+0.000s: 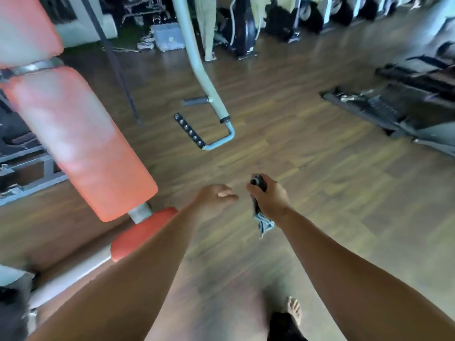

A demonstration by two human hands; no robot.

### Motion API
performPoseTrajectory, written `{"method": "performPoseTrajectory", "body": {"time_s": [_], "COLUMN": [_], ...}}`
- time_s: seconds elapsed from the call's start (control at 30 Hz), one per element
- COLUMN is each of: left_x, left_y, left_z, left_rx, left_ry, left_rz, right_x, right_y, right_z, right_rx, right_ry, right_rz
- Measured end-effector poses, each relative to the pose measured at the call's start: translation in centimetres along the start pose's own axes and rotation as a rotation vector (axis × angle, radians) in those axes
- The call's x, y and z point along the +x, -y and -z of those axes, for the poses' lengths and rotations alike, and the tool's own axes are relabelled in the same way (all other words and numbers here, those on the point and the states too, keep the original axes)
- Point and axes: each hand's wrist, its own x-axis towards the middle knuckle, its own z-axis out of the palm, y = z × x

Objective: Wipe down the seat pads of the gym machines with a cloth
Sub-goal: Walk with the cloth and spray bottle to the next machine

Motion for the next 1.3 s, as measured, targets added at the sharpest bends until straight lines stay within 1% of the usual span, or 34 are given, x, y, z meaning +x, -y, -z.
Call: {"method": "performPoseTrajectory", "body": {"time_s": [0.07,0.13,0.3,0.43,0.57,0.63,0.73,0.87,1.0,1.13,1.3], "left_x": [3.6,7.5,16.7,23.6,31.5,36.0,42.7,50.7,59.1,67.7,78.1], "left_y": [-3.7,-7.0,-14.1,-18.3,-20.7,-21.2,-22.1,-23.2,-24.8,-26.5,-27.5], "left_z": [-2.4,-4.7,-8.5,-9.1,-8.1,-7.1,-5.1,-1.7,1.8,4.4,7.8], "left_rx": [0.146,0.223,0.353,0.443,0.572,0.600,0.599,0.630,0.624,0.618,0.568], "left_ry": [0.077,0.120,0.134,0.134,0.096,0.081,0.062,0.085,0.049,-0.002,-0.054], "left_rz": [-0.042,-0.066,-0.096,-0.106,-0.123,-0.120,-0.122,-0.074,-0.056,-0.033,0.046], "right_x": [2.8,6.0,14.4,21.9,30.4,34.9,42.0,50.8,60.2,70.4,84.1], "right_y": [-1.7,-3.1,-4.9,-5.2,-4.5,-3.9,-3.2,-2.0,-0.7,0.0,1.5], "right_z": [4.0,8.2,18.2,22.7,23.5,23.3,23.0,22.8,22.1,21.2,20.6], "right_rx": [-0.011,-0.040,-0.091,-0.097,-0.107,-0.108,-0.104,-0.087,-0.090,-0.076,-0.095], "right_ry": [-0.043,-0.057,-0.088,-0.074,-0.038,-0.017,-0.006,-0.014,0.006,0.060,0.173], "right_rz": [-0.025,-0.029,-0.046,-0.065,-0.020,-0.009,-0.002,-0.014,-0.023,0.000,0.094]}}
